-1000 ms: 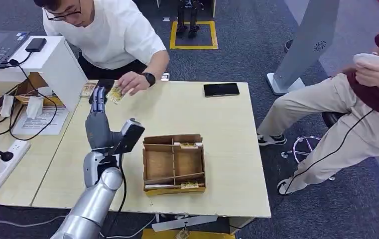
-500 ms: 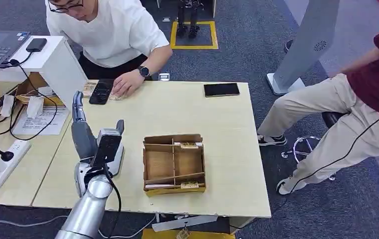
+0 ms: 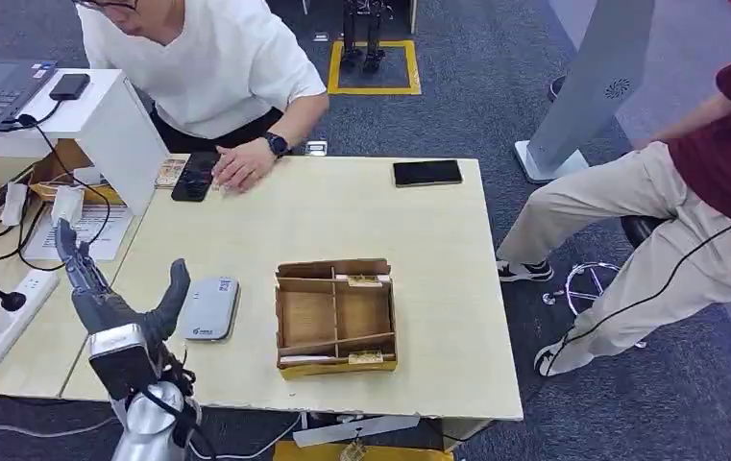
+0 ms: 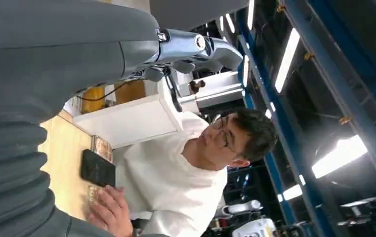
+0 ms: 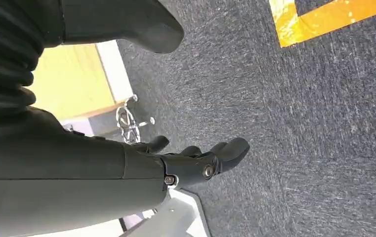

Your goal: Pass the card to the sensor for recognition and then transmit it.

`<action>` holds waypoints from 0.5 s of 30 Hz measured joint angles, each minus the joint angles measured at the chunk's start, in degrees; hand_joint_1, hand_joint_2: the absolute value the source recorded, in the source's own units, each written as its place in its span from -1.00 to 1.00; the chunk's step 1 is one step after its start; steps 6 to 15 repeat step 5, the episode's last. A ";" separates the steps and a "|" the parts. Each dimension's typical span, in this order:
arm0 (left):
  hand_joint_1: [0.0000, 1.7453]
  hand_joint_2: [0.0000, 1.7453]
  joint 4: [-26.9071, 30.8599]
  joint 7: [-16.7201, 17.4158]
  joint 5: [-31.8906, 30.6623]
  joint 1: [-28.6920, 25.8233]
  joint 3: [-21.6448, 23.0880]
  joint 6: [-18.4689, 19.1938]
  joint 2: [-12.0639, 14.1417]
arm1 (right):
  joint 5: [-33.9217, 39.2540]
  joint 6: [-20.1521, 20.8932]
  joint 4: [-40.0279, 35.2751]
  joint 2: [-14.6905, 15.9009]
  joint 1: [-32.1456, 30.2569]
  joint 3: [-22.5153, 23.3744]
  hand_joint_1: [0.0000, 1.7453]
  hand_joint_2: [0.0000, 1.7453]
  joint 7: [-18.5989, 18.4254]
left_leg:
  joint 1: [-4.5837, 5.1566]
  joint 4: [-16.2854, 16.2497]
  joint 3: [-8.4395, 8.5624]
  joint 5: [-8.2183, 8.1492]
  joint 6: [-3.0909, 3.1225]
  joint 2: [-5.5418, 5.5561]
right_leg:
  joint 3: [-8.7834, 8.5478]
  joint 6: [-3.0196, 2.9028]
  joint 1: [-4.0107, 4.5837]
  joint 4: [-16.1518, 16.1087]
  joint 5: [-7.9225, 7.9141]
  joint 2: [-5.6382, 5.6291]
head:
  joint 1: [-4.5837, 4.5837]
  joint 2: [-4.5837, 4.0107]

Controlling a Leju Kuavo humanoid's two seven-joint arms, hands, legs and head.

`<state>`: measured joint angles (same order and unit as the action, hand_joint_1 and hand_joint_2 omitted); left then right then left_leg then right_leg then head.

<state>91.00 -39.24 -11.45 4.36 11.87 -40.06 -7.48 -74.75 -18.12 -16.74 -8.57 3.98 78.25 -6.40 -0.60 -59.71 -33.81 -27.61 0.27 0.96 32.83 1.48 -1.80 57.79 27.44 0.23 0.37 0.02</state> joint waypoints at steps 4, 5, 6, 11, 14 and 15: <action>-1.00 1.00 4.62 -0.89 -2.45 -2.78 1.05 0.00 -1.11 | 0.44 -0.92 -0.02 -0.46 -0.04 0.02 -1.00 1.00 0.04 | 0.00 0.00 0.00 0.00 0.00 0.00 | 0.00 0.00 0.00 0.00 0.00 0.00 | 0.00 0.00; -1.00 1.00 5.73 -0.89 -2.84 -3.35 1.24 0.00 -1.53 | 0.46 -1.22 -0.02 -0.72 -0.05 0.02 -1.00 1.00 0.04 | 0.00 0.00 0.00 0.00 0.00 0.00 | 0.00 0.00 0.00 0.00 0.00 0.00 | -0.04 0.00; -1.00 1.00 5.73 -0.89 -2.84 -3.35 1.24 0.00 -1.53 | 0.46 -1.22 -0.02 -0.72 -0.05 0.02 -1.00 1.00 0.04 | 0.00 0.00 0.00 0.00 0.00 0.00 | 0.00 0.00 0.00 0.00 0.00 0.00 | -0.04 0.00; -1.00 1.00 5.73 -0.89 -2.84 -3.35 1.24 0.00 -1.53 | 0.46 -1.22 -0.02 -0.72 -0.05 0.02 -1.00 1.00 0.04 | 0.00 0.00 0.00 0.00 0.00 0.00 | 0.00 0.00 0.00 0.00 0.00 0.00 | -0.04 0.00; -1.00 1.00 5.73 -0.89 -2.84 -3.35 1.24 0.00 -1.53 | 0.46 -1.22 -0.02 -0.72 -0.05 0.02 -1.00 1.00 0.04 | 0.00 0.00 0.00 0.00 0.00 0.00 | 0.00 0.00 0.00 0.00 0.00 0.00 | -0.04 0.00; -1.00 1.00 5.73 -0.89 -2.84 -3.35 1.24 0.00 -1.53 | 0.46 -1.22 -0.02 -0.72 -0.05 0.02 -1.00 1.00 0.04 | 0.00 0.00 0.00 0.00 0.00 0.00 | 0.00 0.00 0.00 0.00 0.00 0.00 | -0.04 0.00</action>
